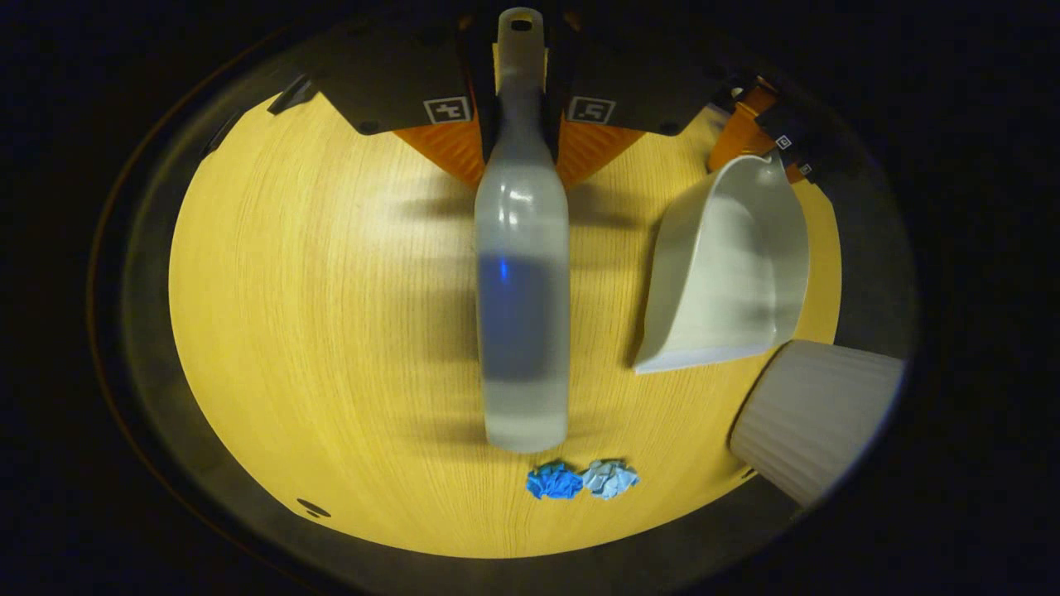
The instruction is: Pick up the small broom and dustpan from the desktop, sweep the trash into the dustpan with the broom, and then empty the trash into the garbage bin.
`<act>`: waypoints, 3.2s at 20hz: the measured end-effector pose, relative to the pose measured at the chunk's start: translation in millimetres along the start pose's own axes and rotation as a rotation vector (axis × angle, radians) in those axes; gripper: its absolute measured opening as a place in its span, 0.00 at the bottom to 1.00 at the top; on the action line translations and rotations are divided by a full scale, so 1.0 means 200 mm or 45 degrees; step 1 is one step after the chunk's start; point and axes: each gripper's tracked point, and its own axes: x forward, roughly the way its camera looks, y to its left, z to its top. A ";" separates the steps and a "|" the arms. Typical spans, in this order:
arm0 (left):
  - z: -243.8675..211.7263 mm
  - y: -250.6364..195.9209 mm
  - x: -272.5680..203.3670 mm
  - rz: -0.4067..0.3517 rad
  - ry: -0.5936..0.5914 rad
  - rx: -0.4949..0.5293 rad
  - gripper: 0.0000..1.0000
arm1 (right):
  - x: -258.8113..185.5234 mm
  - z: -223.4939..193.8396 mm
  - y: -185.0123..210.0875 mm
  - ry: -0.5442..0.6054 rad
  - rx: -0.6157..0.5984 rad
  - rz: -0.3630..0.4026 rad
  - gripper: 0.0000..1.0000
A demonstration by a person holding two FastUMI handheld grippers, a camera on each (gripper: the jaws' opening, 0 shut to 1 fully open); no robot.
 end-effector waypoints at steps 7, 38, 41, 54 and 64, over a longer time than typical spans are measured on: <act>0.00 0.05 -0.04 0.048 0.106 0.226 0.30 | -0.07 0.43 -0.26 -0.087 -0.057 -0.074 0.28; 0.24 0.05 0.00 -0.083 0.092 0.525 0.30 | 0.01 0.49 -0.14 0.335 -1.407 0.128 0.28; 0.16 0.10 -0.10 -0.123 0.076 0.480 0.31 | -0.06 0.53 -0.19 0.290 -1.287 0.150 0.28; 0.23 0.48 -1.54 -0.225 -0.232 0.385 0.30 | 0.22 0.48 -0.63 -0.006 -0.722 0.204 0.27; 0.87 1.14 -1.69 0.242 -0.218 0.230 0.29 | 0.21 0.52 -0.56 -0.167 -0.406 0.501 0.28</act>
